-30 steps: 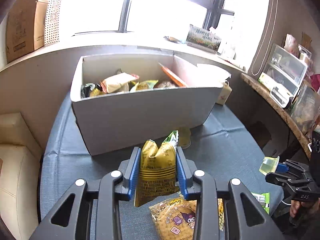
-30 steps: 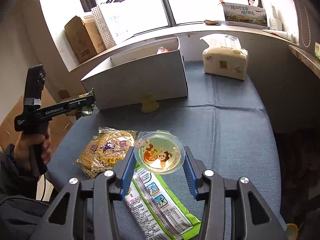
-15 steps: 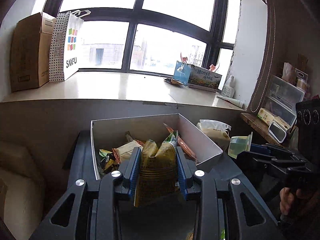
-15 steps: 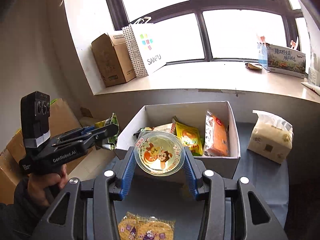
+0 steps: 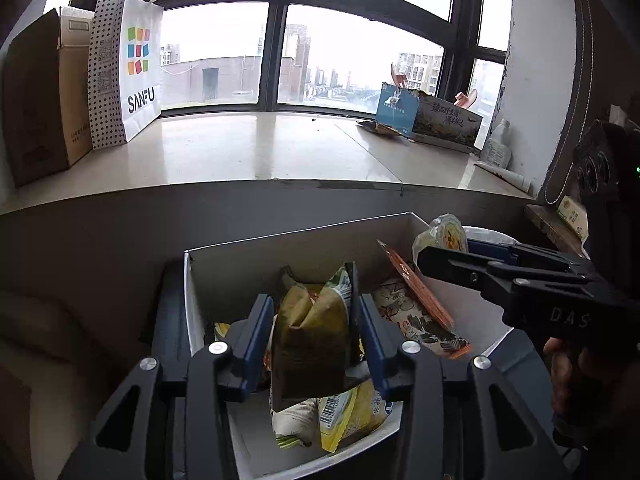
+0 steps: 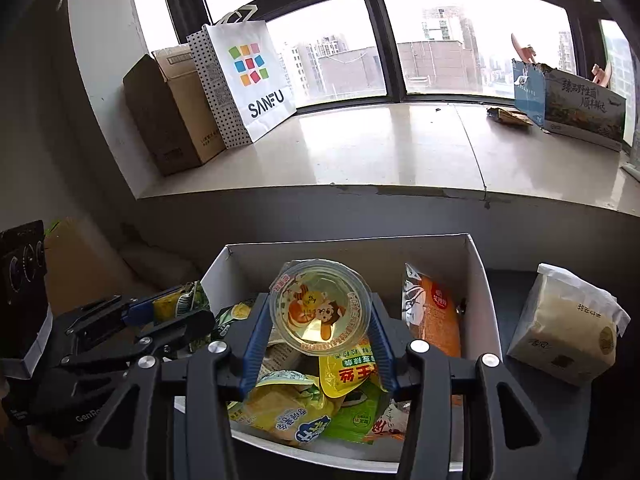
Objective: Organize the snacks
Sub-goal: 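Drop yellow chip bag with left tool while right tool drops jelly cup into box, then withdraw both tools back over the remaining snacks, then grasp yellow cookie pack with left tool while right tool grasps green snack bar, then drop yellow cookie pack with left tool while right tool drops green snack bar into box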
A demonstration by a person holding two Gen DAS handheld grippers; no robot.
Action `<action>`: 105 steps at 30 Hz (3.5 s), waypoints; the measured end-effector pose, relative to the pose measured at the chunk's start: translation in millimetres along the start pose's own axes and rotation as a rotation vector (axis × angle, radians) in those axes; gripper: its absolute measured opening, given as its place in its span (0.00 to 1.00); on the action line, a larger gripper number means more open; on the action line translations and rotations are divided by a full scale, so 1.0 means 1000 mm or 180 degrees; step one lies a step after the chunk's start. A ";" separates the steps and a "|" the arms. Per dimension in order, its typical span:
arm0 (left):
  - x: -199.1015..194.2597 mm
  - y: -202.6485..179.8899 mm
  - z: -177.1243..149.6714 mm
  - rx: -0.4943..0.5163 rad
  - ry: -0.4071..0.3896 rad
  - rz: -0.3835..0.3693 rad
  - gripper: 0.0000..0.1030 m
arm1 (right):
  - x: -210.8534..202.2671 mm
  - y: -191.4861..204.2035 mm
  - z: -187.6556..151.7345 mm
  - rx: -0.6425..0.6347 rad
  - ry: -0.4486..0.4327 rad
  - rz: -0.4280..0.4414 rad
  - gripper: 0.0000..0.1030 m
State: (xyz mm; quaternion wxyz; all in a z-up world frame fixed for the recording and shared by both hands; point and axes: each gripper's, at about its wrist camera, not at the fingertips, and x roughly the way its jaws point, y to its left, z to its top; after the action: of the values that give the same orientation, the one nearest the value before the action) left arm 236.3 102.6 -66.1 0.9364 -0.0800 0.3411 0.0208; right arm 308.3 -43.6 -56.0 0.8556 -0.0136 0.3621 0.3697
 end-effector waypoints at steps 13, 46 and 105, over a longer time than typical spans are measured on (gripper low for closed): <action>-0.031 0.019 -0.023 -0.0266 -0.0030 0.0008 1.00 | -0.039 -0.026 -0.015 0.0154 -0.0225 -0.0297 1.00; -0.129 -0.092 -0.169 0.0648 0.0259 -0.0874 1.00 | -0.195 -0.067 -0.255 0.0341 0.0157 -0.0378 1.00; -0.148 -0.056 -0.172 0.0303 0.0106 -0.0899 0.74 | -0.142 -0.028 -0.237 -0.0486 0.0647 -0.0163 0.59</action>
State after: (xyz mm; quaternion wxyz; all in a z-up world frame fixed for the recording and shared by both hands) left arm 18.8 21.6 -93.5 0.9269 -0.0830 0.3426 -0.1286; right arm 116.0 -221.3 -148.4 0.8201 -0.1253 0.4174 0.3709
